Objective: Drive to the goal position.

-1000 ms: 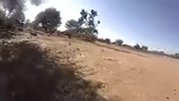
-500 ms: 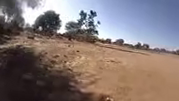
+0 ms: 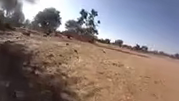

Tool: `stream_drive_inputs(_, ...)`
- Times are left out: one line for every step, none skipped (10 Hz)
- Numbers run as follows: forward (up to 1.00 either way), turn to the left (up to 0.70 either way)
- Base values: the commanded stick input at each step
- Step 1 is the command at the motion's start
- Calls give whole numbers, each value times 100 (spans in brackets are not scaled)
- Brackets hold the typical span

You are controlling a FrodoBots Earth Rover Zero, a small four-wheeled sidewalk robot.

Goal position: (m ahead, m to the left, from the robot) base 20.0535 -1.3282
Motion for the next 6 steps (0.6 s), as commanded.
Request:
stream_drive_inputs(70,-27)
stream_drive_inputs(70,-27)
stream_drive_inputs(70,-13)
stream_drive_inputs(70,0)
stream_drive_inputs(70,0)
stream_drive_inputs(70,0)
